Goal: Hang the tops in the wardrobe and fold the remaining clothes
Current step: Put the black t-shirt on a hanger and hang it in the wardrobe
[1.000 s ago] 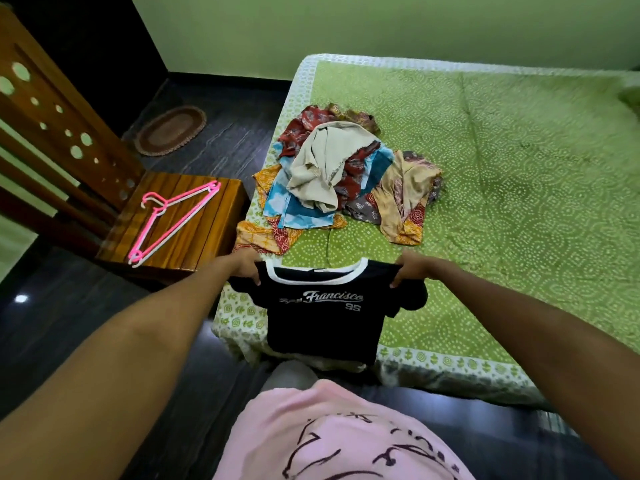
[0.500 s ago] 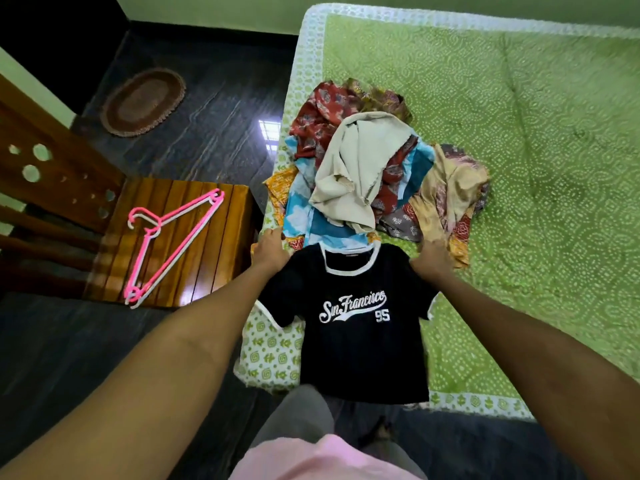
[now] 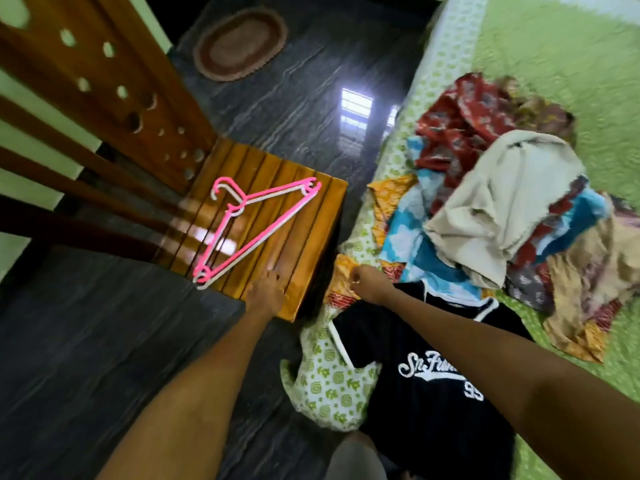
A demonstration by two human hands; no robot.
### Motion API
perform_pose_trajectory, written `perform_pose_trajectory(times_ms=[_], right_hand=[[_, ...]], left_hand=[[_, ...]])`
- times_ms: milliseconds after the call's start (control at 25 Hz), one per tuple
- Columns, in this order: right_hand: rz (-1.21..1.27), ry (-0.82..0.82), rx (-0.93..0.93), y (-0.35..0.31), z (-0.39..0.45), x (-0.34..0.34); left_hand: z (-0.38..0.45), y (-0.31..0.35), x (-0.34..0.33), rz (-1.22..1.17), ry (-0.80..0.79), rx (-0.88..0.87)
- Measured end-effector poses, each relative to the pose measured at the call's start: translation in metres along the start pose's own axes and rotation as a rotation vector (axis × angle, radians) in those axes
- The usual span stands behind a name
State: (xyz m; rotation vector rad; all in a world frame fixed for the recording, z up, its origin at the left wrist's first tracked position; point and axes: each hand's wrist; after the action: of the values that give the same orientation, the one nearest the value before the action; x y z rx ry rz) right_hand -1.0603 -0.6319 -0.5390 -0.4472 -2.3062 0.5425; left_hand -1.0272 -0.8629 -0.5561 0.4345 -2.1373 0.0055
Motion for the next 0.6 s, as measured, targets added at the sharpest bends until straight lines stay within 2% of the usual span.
perform_pose_trajectory(times_ms=[160,280,440,600], right_hand=[[-0.115,0.045,0.195,-0.078,0.092,-0.018],[-0.315,0.119,0.351,-0.118,0.151,-0.03],[-0.673,0.051,0.433,-0.132,0.202,-0.043],[-0.72,0.1,0.574,-0.125,0.208,-0.05]], left_hand=[[0.063,-0.055,0.006,-0.098,0.167,0.048],[0.108,-0.086,0.013,-0.146,0.277,0.146],[0.152,-0.12,0.012,-0.18,0.294,0.25],[0.164,-0.132,0.008,-0.129,0.395,0.233]])
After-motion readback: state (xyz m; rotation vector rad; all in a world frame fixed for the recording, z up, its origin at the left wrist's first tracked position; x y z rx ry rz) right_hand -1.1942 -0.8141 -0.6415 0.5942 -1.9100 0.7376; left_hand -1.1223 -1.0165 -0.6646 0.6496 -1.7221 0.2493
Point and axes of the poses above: each hand's wrist, its own z-axis towards the middle knuckle, its own x-axis out of the back of the hand, y = z × x, and after that the axes turned 5 degrees about z, right-handed
